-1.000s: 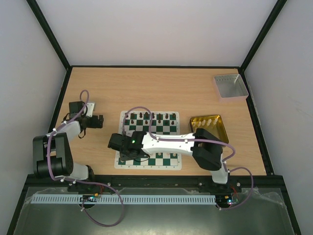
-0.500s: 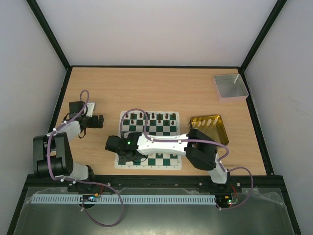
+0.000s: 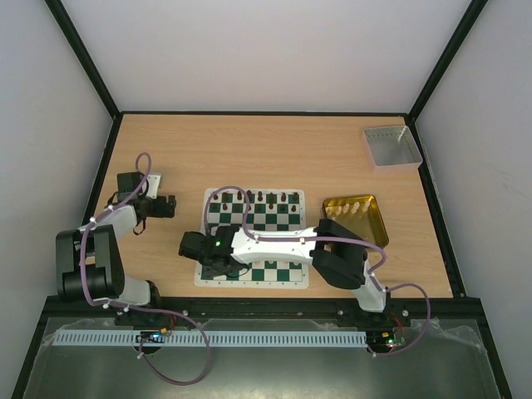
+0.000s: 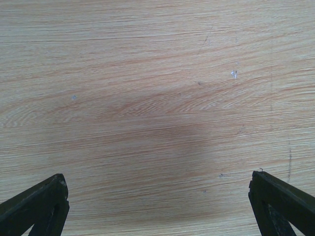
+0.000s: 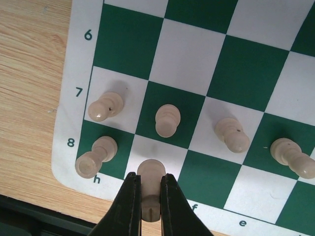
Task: Set up the chess pieces on the board
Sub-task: Place the chess piece on the chessboard.
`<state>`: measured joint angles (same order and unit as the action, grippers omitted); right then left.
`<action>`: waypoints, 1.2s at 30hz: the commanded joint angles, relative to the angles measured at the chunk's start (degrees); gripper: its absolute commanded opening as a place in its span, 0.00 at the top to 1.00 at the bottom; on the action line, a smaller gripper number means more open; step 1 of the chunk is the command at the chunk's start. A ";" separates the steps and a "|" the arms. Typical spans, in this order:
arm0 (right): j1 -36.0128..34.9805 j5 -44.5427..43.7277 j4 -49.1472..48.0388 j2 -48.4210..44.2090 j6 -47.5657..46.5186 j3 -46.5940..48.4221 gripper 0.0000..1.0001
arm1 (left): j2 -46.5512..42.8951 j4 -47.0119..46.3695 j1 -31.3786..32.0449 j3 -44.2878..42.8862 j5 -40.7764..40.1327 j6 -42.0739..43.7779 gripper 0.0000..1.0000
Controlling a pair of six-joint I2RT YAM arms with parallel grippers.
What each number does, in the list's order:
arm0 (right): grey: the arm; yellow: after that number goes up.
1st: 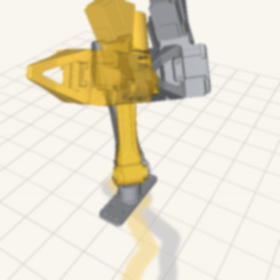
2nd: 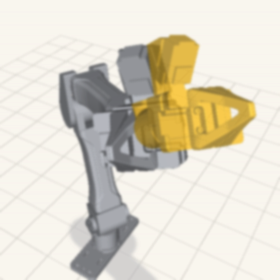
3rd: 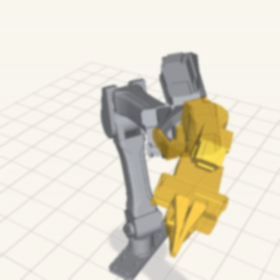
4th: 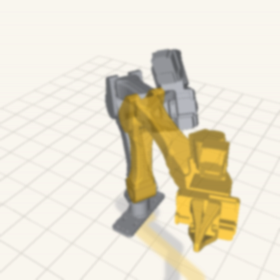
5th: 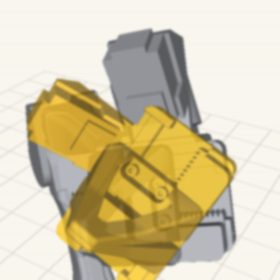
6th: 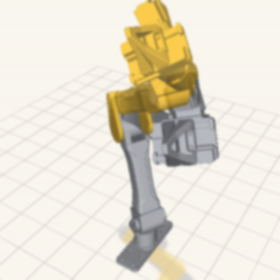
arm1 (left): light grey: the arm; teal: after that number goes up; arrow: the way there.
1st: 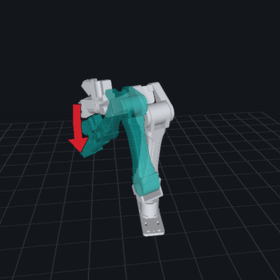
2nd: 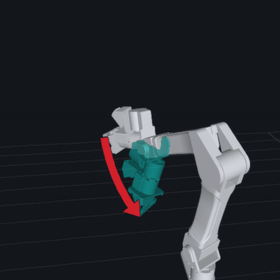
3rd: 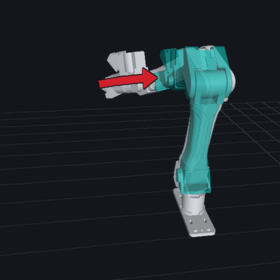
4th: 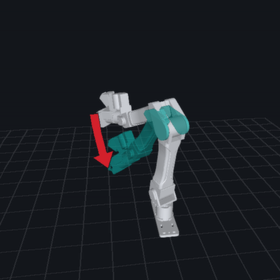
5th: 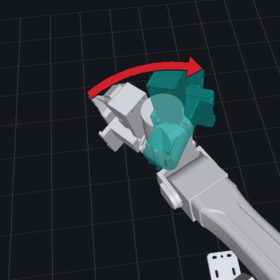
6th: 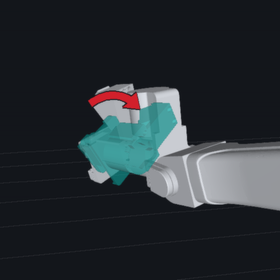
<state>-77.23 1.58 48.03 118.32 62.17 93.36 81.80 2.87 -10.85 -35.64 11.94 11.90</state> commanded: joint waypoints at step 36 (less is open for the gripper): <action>-0.33 1.38 3.67 4.18 -1.26 3.30 0.98 | 0.21 0.17 -0.40 -1.02 0.61 -0.04 0.01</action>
<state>-77.23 3.01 50.52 121.62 61.01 96.27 81.80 2.87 -10.92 -35.64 11.99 11.92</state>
